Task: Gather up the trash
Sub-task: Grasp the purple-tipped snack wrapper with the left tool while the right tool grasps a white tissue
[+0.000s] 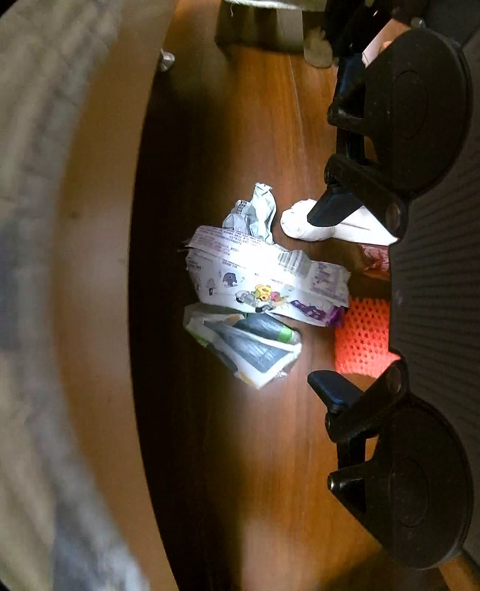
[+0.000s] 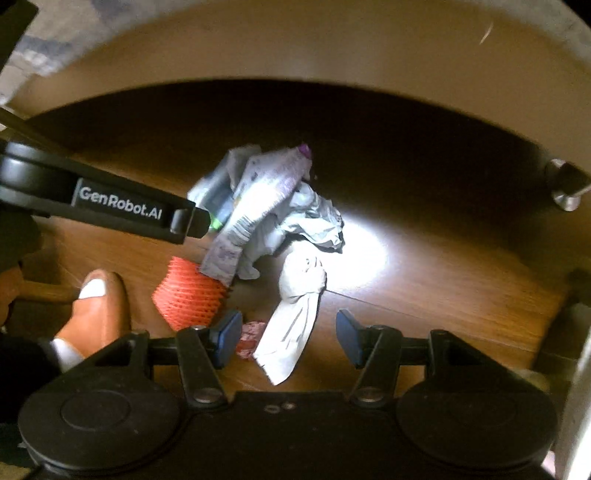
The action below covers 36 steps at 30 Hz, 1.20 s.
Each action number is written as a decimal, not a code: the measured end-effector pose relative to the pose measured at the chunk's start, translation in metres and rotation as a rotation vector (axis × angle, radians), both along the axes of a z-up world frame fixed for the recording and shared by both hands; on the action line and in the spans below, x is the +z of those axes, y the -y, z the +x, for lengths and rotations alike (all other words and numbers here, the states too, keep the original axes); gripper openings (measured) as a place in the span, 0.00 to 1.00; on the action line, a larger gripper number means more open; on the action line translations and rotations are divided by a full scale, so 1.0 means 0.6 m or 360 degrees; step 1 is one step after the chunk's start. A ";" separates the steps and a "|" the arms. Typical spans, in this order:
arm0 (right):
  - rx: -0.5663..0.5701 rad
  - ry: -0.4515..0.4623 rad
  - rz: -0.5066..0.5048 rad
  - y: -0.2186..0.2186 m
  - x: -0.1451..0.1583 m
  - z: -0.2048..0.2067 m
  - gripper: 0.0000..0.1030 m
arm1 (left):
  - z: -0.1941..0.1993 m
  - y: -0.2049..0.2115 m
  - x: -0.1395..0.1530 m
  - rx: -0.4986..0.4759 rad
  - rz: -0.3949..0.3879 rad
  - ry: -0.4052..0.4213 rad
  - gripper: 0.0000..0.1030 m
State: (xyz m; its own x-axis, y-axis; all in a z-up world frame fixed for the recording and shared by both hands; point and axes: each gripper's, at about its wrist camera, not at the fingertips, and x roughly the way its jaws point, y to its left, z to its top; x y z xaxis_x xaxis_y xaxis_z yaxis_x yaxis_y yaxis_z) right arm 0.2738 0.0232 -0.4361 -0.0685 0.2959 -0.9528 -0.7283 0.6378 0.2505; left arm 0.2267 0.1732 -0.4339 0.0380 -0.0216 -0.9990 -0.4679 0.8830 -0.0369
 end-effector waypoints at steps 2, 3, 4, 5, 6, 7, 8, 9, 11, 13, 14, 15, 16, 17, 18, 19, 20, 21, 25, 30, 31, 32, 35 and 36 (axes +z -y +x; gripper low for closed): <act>0.0018 -0.0013 -0.0016 -0.010 -0.026 0.006 0.54 | 0.007 0.000 -0.022 -0.0016 -0.0006 -0.0015 0.83; 0.0024 -0.0016 -0.0023 -0.014 -0.037 0.008 0.54 | 0.009 -0.001 -0.034 -0.0017 -0.0014 -0.0023 0.83; 0.0027 -0.0017 -0.0035 -0.019 -0.048 0.010 0.54 | 0.012 -0.002 -0.045 -0.0017 -0.0023 -0.0031 0.82; 0.0030 -0.0020 -0.0044 -0.025 -0.060 0.012 0.53 | 0.013 -0.003 -0.055 -0.0018 -0.0028 -0.0040 0.82; 0.0032 -0.0026 -0.0045 -0.029 -0.070 0.014 0.53 | 0.015 -0.003 -0.065 -0.0020 -0.0032 -0.0044 0.82; 0.0034 -0.0026 -0.0047 -0.034 -0.080 0.015 0.53 | 0.018 -0.004 -0.075 -0.0022 -0.0040 -0.0045 0.82; 0.0035 -0.0025 -0.0052 -0.039 -0.088 0.016 0.53 | 0.020 -0.004 -0.083 -0.0025 -0.0048 -0.0045 0.82; 0.0034 -0.0032 -0.0050 -0.044 -0.096 0.017 0.53 | 0.022 -0.005 -0.092 -0.0030 -0.0056 -0.0044 0.82; 0.0027 -0.0037 -0.0058 -0.053 -0.110 0.019 0.52 | 0.026 -0.006 -0.108 -0.0035 -0.0066 -0.0055 0.82; 0.0020 -0.0042 -0.0071 -0.061 -0.126 0.022 0.52 | 0.029 -0.009 -0.122 -0.0023 -0.0086 -0.0068 0.72; 0.0017 -0.0050 -0.0076 -0.064 -0.131 0.023 0.52 | 0.029 -0.010 -0.128 -0.0012 -0.0103 -0.0075 0.70; 0.0015 -0.0048 -0.0081 -0.067 -0.135 0.024 0.52 | 0.030 -0.012 -0.134 0.0001 -0.0118 -0.0080 0.67; 0.0015 -0.0041 -0.0084 -0.070 -0.141 0.026 0.52 | 0.032 -0.014 -0.139 0.0010 -0.0126 -0.0082 0.66; 0.0013 -0.0038 -0.0085 -0.073 -0.145 0.027 0.52 | 0.033 -0.015 -0.142 0.0016 -0.0133 -0.0078 0.66; 0.0009 -0.0036 -0.0080 -0.075 -0.148 0.028 0.51 | 0.034 -0.015 -0.146 0.0016 -0.0141 -0.0076 0.61; 0.0006 -0.0035 -0.0077 -0.081 -0.151 0.031 0.46 | 0.036 -0.016 -0.150 0.0013 -0.0148 -0.0078 0.56; 0.0005 -0.0040 -0.0080 -0.083 -0.154 0.032 0.36 | 0.036 -0.016 -0.153 0.0013 -0.0154 -0.0081 0.53; 0.0004 -0.0051 -0.0085 -0.086 -0.158 0.033 0.31 | 0.035 -0.016 -0.156 0.0019 -0.0163 -0.0081 0.49; 0.0006 -0.0035 -0.0109 -0.089 -0.165 0.036 0.21 | 0.034 -0.022 -0.161 0.0050 -0.0205 -0.0058 0.35; 0.0001 -0.0014 -0.0102 -0.078 -0.162 0.037 0.11 | 0.035 -0.019 -0.152 0.0046 -0.0203 -0.0024 0.28; 0.0004 -0.0002 -0.0105 -0.074 -0.160 0.036 0.10 | 0.036 -0.018 -0.150 0.0048 -0.0197 -0.0026 0.27; 0.0005 0.0010 -0.0109 -0.072 -0.156 0.035 0.09 | 0.034 -0.015 -0.152 0.0050 -0.0193 -0.0030 0.26; -0.0017 0.0033 -0.0087 -0.060 -0.138 0.033 0.08 | 0.033 -0.017 -0.145 0.0052 -0.0183 -0.0059 0.25; -0.0033 0.0038 -0.0079 -0.056 -0.131 0.031 0.08 | 0.032 -0.015 -0.142 0.0058 -0.0181 -0.0069 0.25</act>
State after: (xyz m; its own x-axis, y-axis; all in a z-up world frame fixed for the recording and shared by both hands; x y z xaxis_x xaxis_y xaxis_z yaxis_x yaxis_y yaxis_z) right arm 0.2925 0.0570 -0.5147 -0.0400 0.2493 -0.9676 -0.7204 0.6638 0.2008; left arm 0.2460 0.1825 -0.5193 -0.0023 -0.1342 -0.9910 -0.5027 0.8568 -0.1148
